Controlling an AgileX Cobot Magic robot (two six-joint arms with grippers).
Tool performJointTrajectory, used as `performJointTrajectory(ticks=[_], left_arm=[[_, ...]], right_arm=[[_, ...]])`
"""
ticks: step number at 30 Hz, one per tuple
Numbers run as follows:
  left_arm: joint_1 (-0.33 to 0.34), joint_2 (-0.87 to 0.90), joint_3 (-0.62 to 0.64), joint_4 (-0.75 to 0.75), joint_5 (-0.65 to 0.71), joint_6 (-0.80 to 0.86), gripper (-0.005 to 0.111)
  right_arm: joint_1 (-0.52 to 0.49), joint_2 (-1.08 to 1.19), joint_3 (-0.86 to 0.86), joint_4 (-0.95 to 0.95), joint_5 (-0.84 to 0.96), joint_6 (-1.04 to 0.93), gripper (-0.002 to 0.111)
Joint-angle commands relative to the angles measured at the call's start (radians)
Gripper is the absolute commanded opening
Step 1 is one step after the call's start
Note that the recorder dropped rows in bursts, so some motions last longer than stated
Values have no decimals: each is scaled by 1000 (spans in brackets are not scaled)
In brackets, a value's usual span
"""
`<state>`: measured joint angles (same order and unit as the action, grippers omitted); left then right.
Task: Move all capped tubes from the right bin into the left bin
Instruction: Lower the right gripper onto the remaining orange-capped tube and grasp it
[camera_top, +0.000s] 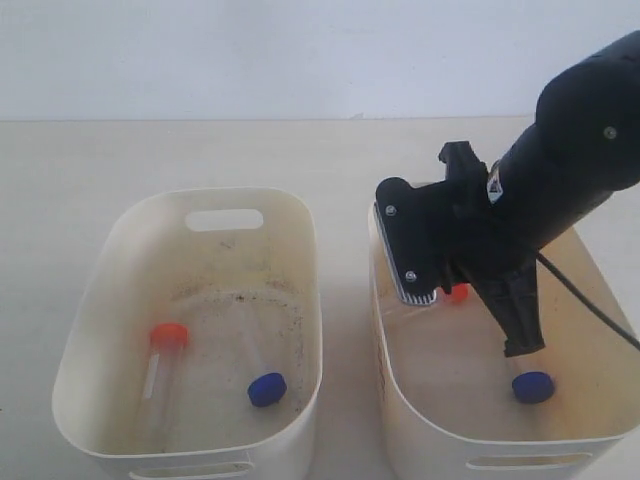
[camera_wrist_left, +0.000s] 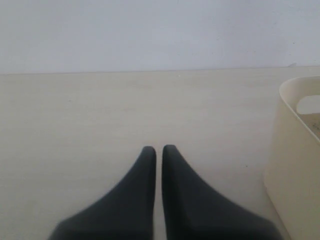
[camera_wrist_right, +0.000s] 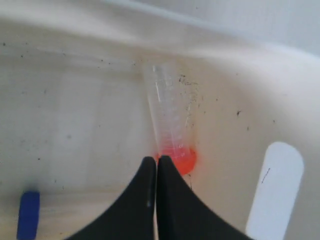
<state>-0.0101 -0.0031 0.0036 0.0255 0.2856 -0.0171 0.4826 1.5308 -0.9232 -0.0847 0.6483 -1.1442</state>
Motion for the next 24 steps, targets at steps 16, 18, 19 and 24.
performJointTrajectory(ticks=[16,18,19,24], left_arm=[[0,3,-4,-6,-6,-9,4],[0,3,-4,-6,-6,-9,4],[0,3,-4,-6,-6,-9,4],[0,3,-4,-6,-9,-9,4]], right_arm=[[-83,67,4,102,-78,-177,42],[-83,74,4,102,-73,-187,42],[-83,81,4,102,-69,-196,42],[-83,97,128,102,-280,-340,42]])
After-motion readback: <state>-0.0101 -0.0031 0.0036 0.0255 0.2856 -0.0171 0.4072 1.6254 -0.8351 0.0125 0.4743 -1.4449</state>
